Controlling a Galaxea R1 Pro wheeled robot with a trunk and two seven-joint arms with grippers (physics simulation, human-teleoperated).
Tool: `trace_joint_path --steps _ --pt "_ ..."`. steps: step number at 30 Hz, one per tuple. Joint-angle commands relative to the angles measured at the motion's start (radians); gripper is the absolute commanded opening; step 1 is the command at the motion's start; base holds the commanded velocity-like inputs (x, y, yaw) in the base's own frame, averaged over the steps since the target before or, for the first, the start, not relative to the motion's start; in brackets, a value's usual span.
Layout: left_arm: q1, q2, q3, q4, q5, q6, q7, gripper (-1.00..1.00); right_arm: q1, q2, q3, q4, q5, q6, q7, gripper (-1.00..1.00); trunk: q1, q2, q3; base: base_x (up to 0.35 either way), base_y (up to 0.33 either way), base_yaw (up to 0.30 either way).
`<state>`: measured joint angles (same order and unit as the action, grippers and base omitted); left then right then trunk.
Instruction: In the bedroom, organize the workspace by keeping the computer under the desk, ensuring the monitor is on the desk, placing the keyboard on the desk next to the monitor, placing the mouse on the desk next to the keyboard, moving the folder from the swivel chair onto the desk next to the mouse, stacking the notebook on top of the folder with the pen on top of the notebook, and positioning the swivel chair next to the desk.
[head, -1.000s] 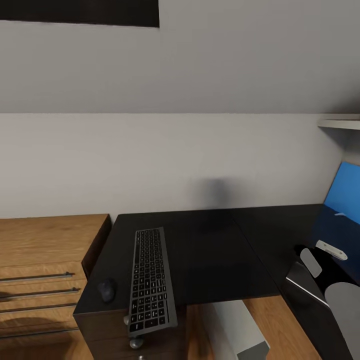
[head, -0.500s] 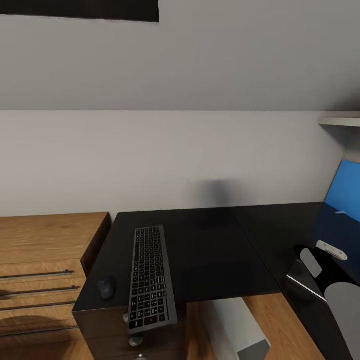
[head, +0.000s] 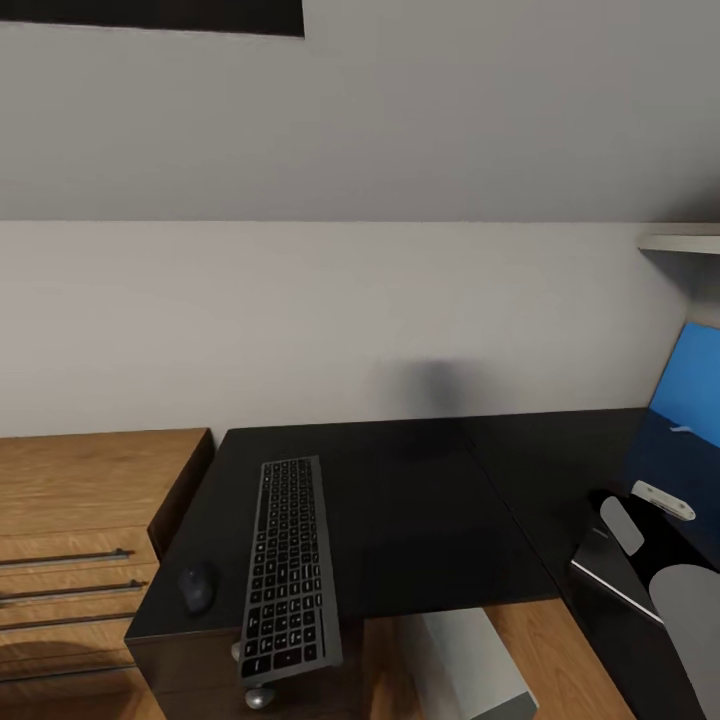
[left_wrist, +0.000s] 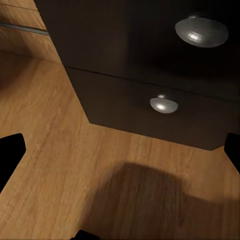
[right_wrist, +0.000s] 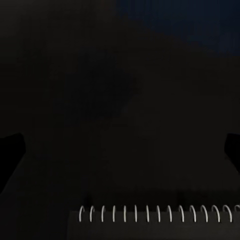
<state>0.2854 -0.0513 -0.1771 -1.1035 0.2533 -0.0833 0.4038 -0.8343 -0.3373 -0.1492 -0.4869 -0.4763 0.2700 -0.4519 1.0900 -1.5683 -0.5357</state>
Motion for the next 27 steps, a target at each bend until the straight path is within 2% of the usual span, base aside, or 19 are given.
trace_joint_path --steps 1,4,13,21,27 --pt "0.000 0.000 -0.002 0.000 0.011 -0.006 0.004 1.00 0.000 0.000 0.000 -0.002 -0.007 0.004 -0.005 1.00 0.000 0.000 -0.001 0.032 -0.028 0.000" --pt "0.000 0.001 -0.002 0.002 0.010 -0.006 0.004 1.00 0.000 0.000 0.000 -0.002 -0.006 0.004 -0.005 1.00 0.000 0.000 -0.001 0.065 -0.059 0.000" --pt "0.000 0.001 -0.002 0.035 0.008 -0.006 0.003 1.00 0.000 -0.004 -0.002 0.005 0.033 0.009 -0.007 1.00 0.000 0.000 -0.001 0.073 -0.067 0.000" --pt "0.000 -0.001 -0.004 0.033 0.009 -0.007 0.003 1.00 0.000 -0.020 -0.004 0.012 0.040 0.013 -0.006 1.00 0.000 0.000 -0.001 0.007 -0.007 0.000" --pt "0.000 -0.001 -0.004 0.033 0.008 -0.007 0.005 1.00 0.000 -0.026 -0.006 0.023 0.041 0.044 -0.013 1.00 0.023 -0.042 -0.020 0.000 0.000 0.000"
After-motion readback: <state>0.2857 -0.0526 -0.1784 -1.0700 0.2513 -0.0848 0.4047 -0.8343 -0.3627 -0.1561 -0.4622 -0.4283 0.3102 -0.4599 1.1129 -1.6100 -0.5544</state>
